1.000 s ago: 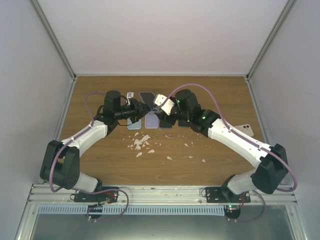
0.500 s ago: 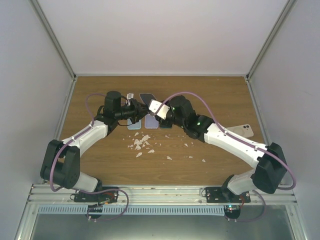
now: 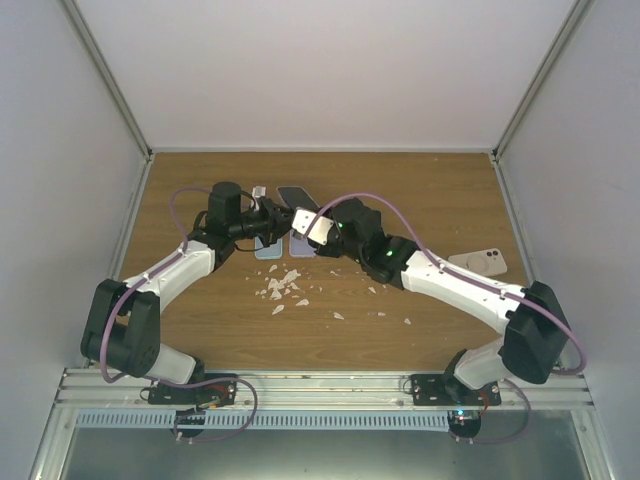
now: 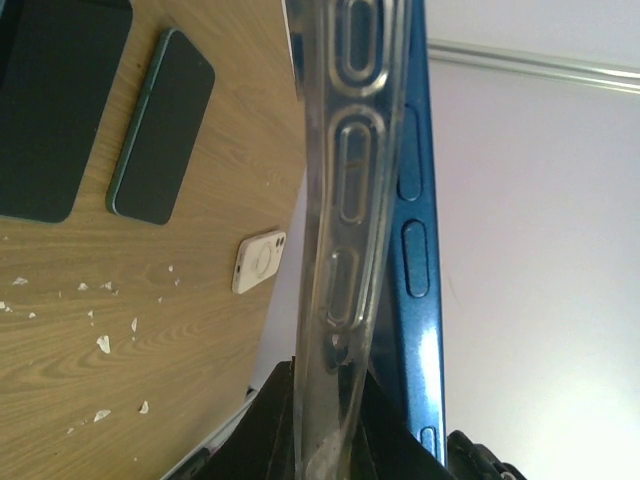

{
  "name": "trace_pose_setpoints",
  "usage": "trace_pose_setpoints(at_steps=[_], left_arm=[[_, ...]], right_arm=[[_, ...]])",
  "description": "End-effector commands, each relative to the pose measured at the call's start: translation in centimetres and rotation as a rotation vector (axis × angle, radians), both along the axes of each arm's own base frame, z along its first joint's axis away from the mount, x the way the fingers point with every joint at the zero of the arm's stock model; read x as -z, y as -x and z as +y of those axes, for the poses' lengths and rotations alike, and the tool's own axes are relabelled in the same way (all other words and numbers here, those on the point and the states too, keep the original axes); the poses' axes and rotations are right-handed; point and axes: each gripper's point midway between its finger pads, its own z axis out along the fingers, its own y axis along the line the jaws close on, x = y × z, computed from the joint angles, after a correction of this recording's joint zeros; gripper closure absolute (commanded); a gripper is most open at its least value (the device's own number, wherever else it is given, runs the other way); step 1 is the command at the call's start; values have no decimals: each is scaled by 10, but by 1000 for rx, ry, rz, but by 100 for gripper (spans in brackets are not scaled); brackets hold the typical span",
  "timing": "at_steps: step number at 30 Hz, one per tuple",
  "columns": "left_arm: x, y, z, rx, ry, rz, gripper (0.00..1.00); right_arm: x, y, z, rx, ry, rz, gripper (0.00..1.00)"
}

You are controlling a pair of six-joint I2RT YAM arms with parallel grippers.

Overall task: Take the phone out of the phone case
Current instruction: Remove the phone case from the phone.

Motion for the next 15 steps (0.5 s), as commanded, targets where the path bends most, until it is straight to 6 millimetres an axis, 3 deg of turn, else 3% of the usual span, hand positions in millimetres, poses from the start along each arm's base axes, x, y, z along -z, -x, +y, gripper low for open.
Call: trace_pose_setpoints(at_steps=[1,15], left_arm=[[-25,-8,-2,6,35,-99,99],[-13,-9,4,-19,-33,-100,100]], right_arm=[[-6,-11,7,35,-1,-75,61],[-22,-8,17,20,-40,-4,65]])
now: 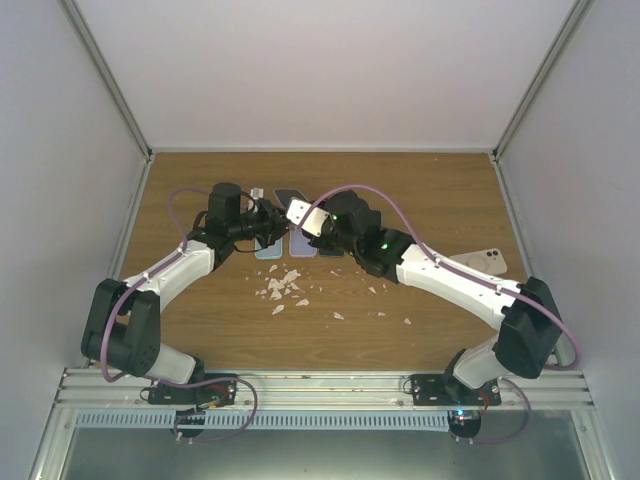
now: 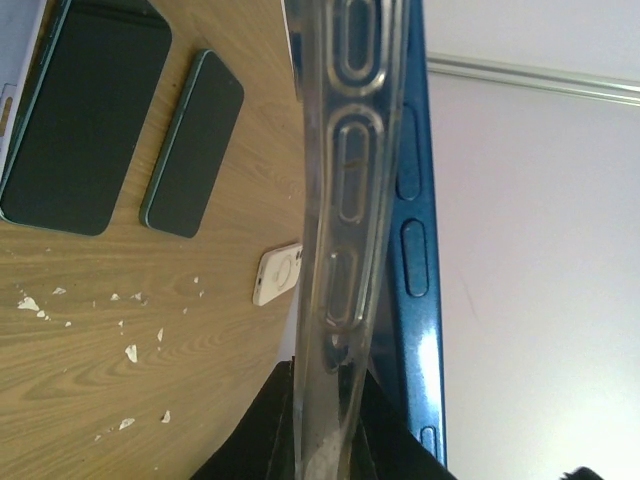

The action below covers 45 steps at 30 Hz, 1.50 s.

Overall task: Take the phone out of the phone case
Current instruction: Remove the phone case from the phone.

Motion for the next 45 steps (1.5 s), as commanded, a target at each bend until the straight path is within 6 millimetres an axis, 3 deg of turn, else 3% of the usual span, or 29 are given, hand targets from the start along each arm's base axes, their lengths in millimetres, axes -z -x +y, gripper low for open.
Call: trace_pose_setpoints(at_steps=[1,5,12,15,29,37,45], left_arm=[[-25,-5,-4,13,9,-111,100],[-30,-7,-5,17,22,-119,100],[-27,-7,-5,14,18,-114,100],[-29,-8,-5,13,22,-122,100],[-33,-2,-6,28,35,-127,100],[-37,2,-12,51,50,-128,100],[-44,7,-23,92,57,-151,100]], right_arm=[[-6,0,4,0,-13,2,65],[-1,0,4,-3,5,-5,65],[6,22,10,-113,-3,69,63],[14,23,11,-113,11,83,63],[22,-14,-2,55,87,-42,68],[20,-32,-17,147,151,-209,79],[38,-33,-13,120,186,-213,79]])
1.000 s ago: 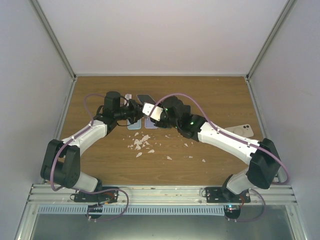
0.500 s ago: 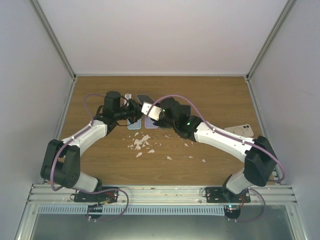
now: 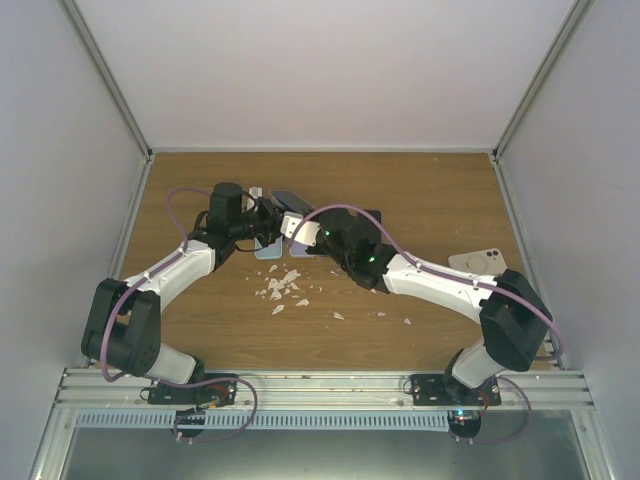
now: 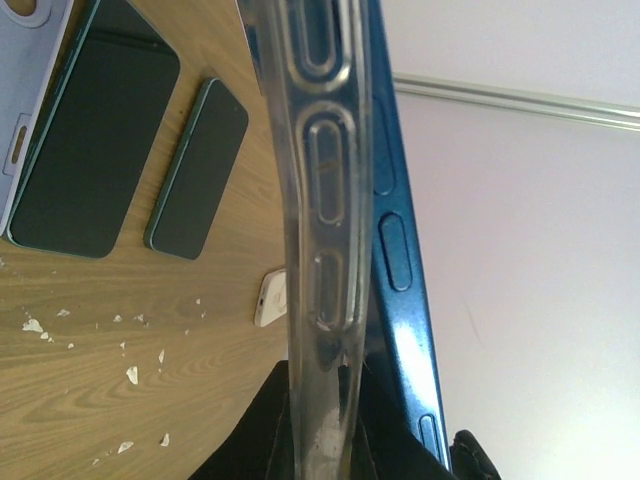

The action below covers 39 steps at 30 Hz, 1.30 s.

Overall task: Take the phone out of the phone case
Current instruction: Remove the phone case from the phone.

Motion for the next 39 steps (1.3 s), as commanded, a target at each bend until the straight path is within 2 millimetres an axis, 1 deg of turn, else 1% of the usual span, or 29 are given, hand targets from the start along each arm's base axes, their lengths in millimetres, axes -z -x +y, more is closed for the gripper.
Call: trace_pose_setpoints(at_steps=[1,5,8,12,17,19,23,29,30,34,36,39], left_arm=[[-47,12,-25,133,70,-161,100],[-50,13,-26,146,58,-183,100],[-53,15,-26,161,47,-209,100],[-52,18,-27,176,32,-230,100],[-54,21,-32,193,35,-245,100],[-56,22,-34,196,38,-250,100],[-52,21,-34,188,37,-231,100],[-42,15,-27,157,-15,-227,100],[-41,12,-25,144,-32,-232,100],[-32,6,-15,104,-83,-219,100],[-29,3,-11,87,-109,-219,100],[-29,1,-10,86,-125,-239,100]], right_arm=[[13,-18,-12,81,42,-27,78],[18,-23,-13,89,49,-20,78],[16,-30,-15,84,10,29,78],[14,-40,-24,72,-16,75,78],[8,-40,-28,52,-34,74,79],[5,-40,-28,50,-38,65,84],[-9,-42,-32,73,-65,32,99],[-35,-35,-35,70,-148,52,100],[-42,-36,-37,72,-173,58,100],[-62,-38,-47,89,-276,100,99],[-64,-39,-53,93,-305,138,100],[-67,-40,-57,87,-343,177,100]])
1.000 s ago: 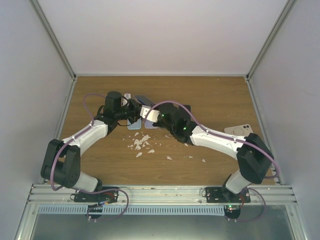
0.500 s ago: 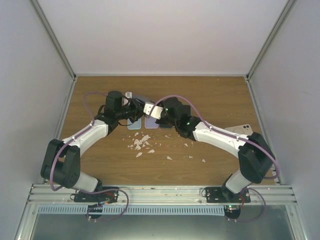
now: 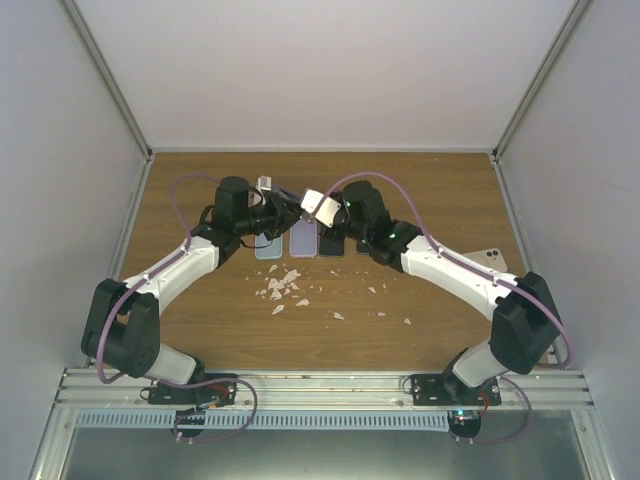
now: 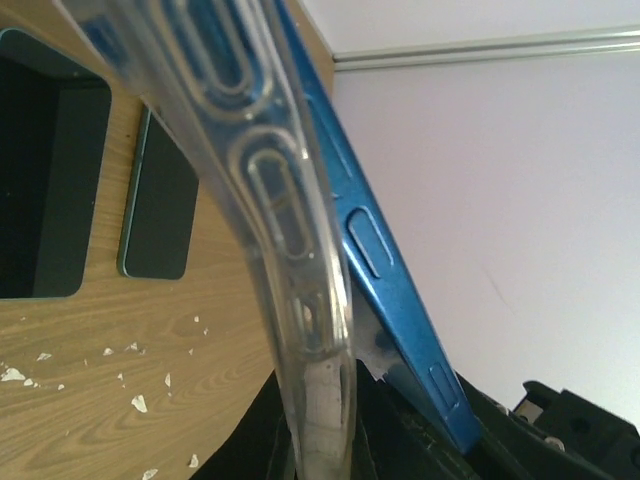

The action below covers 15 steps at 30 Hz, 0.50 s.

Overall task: Take the phone out of the phone case
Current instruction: Remove the phone case from the phone.

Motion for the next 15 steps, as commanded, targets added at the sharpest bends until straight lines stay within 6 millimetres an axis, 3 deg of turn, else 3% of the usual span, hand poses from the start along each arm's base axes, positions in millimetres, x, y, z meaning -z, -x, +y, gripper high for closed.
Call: trace_pose_setpoints(at_steps=[1,9,12,15], left_arm=[[-10,5,2,32,-40,-74,100],[-37,13,-16,124,41,-150,100],[-45,19,-24,161,73,-163,100],[-53,25,-32,202,105,-184,100]], right_arm=[[-55,-25,-34,134,-157,-26,100],[-41,-28,-29,107,-132,-20,99],[-34,-30,-29,116,-92,-58,89],[-35,-29,-26,112,-70,-119,85]])
